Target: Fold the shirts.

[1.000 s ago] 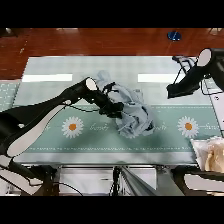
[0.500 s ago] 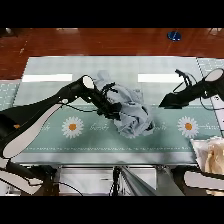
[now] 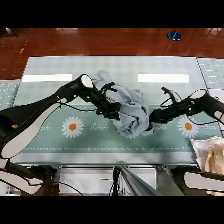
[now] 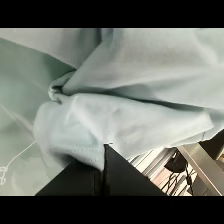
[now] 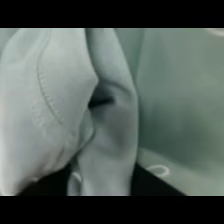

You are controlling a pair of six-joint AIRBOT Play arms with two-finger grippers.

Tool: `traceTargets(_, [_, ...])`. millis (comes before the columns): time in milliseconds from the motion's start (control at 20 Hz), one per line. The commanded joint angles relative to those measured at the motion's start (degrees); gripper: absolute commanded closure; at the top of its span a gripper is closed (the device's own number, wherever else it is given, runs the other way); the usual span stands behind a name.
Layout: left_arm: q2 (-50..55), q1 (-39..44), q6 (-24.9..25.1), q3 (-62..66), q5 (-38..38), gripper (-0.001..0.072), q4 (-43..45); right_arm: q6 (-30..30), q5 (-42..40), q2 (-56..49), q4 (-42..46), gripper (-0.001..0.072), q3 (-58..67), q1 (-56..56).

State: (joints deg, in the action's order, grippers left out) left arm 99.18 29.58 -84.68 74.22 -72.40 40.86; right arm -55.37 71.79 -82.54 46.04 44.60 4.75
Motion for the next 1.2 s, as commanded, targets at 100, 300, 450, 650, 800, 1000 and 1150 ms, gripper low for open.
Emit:
traceTargets(100, [-2.56, -2.19, 1.42, 0.15, -0.28, 0.0683, -1.9, -4.57, -3.19, 0.55, 2.51, 0.0677, -1.57, -5.49])
traceTargets(300, [-13.77, -8.0, 1.95, 0.61, -0.28, 0.0683, -1.92, -5.49, 3.74, 11.21, 2.47, 0.0677, -0.87, -0.11])
traceTargets(450, [-28.57, -13.42, 2.58, 1.62, 0.5, 0.0684, -1.88, -9.09, 7.48, 26.34, 2.38, 0.0678, 4.35, 5.7])
traceTargets(650, [-49.09, -18.93, 2.58, 1.68, 7.58, 0.0684, -1.88, -13.97, 2.97, 42.73, 2.45, 0.0677, 17.57, 9.6])
traceTargets(800, [-59.91, -19.08, 2.58, 2.51, 11.39, 0.0684, -1.92, -18.51, 0.07, 47.45, 2.32, 0.0678, 28.59, 9.6])
traceTargets(1000, [-69.05, -19.1, 2.67, 6.23, 16.15, 0.0685, -1.86, -23.85, 1.92, 47.78, 2.27, 0.0678, 42.73, 9.6])
traceTargets(1150, [-71.63, -19.1, 3.23, 11.28, 20.17, 0.0685, -1.68, -27.02, 1.31, 47.76, 1.25, 0.0678, 51.06, 9.6])
